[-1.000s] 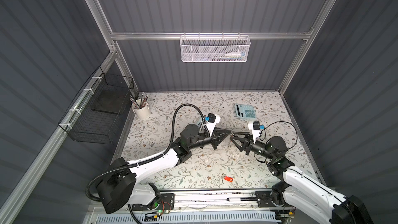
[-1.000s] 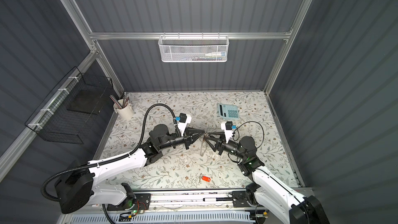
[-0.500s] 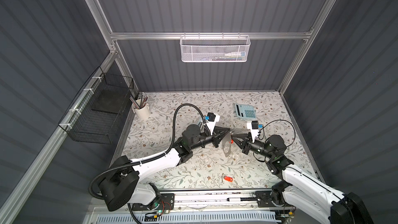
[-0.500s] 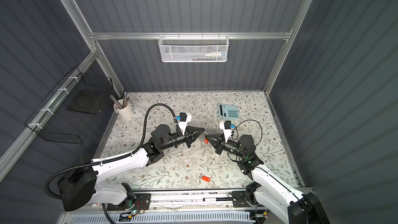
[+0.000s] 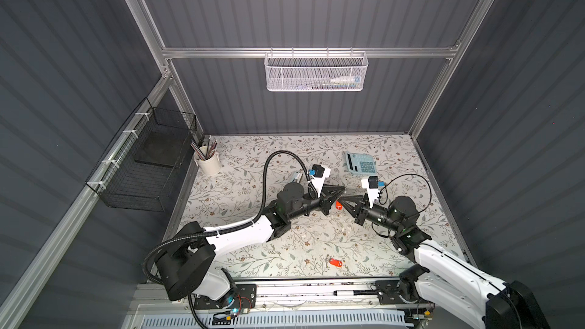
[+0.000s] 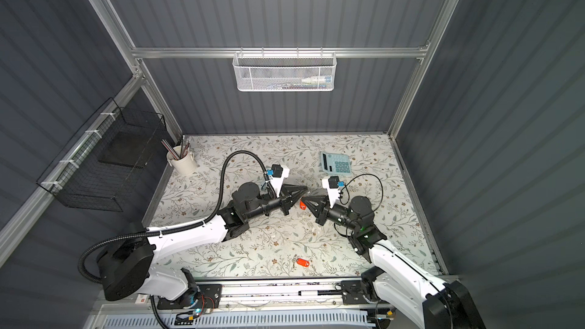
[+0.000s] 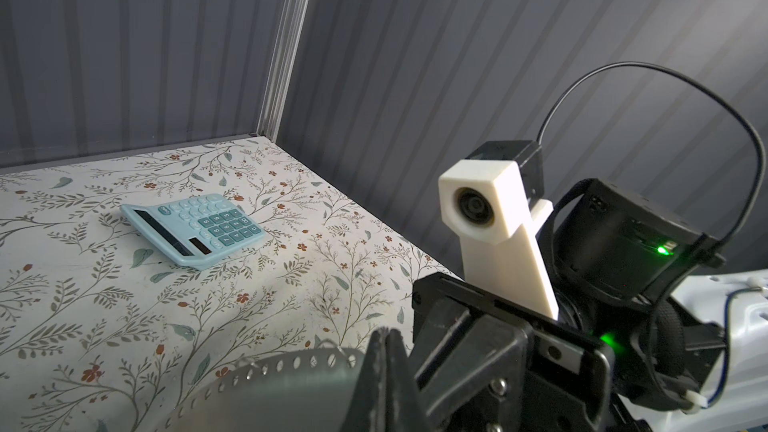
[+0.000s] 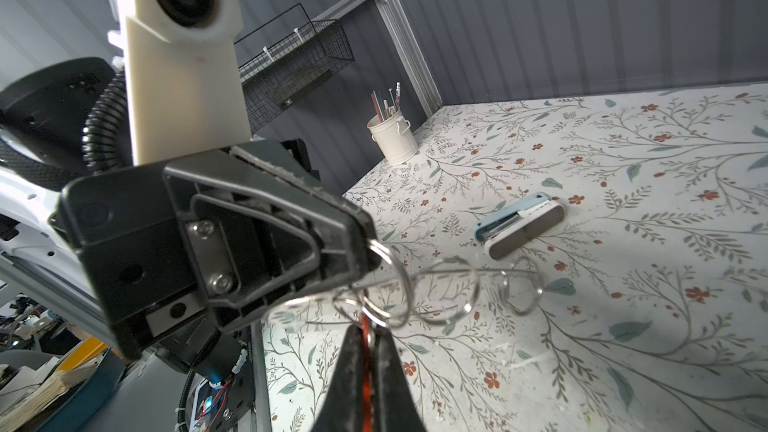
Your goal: Put the keys on the keyring
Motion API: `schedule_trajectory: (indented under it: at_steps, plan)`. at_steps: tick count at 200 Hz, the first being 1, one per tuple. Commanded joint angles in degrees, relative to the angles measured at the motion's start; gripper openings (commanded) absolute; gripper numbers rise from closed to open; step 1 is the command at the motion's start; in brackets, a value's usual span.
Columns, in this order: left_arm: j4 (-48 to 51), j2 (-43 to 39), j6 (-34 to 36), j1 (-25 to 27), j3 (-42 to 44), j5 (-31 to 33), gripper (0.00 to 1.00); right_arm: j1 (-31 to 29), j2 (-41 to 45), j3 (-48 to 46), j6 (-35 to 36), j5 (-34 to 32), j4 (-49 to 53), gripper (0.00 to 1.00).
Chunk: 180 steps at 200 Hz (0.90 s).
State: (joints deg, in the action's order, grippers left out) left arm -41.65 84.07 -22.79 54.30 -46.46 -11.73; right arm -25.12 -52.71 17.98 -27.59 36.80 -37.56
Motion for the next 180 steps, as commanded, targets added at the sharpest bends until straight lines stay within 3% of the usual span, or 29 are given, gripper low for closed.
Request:
schedule_trajectory:
  at_steps: [1,81,151,180]
  plan:
    - [-4.43,1.53,-0.48,0.96,-1.64,0.35,0.00,-1.24,0.24,1.80,1.53,2.06,0.15,0.02]
    - [-4.05,-2.75,-0.37,0.82,2.42,4.84,0.00,-1.22,0.63,2.06,1.75,-0.46,2.45,0.06]
    - [1.72,-6.18,1.03,0.72,3.20,2.96,0.00,-1.13,4.16,1.45,2.37,-5.22,5.60,0.07]
    - [1.61,-6.31,0.90,0.76,3.52,2.31,0.00,-1.15,4.77,1.28,2.25,-5.77,5.92,0.23]
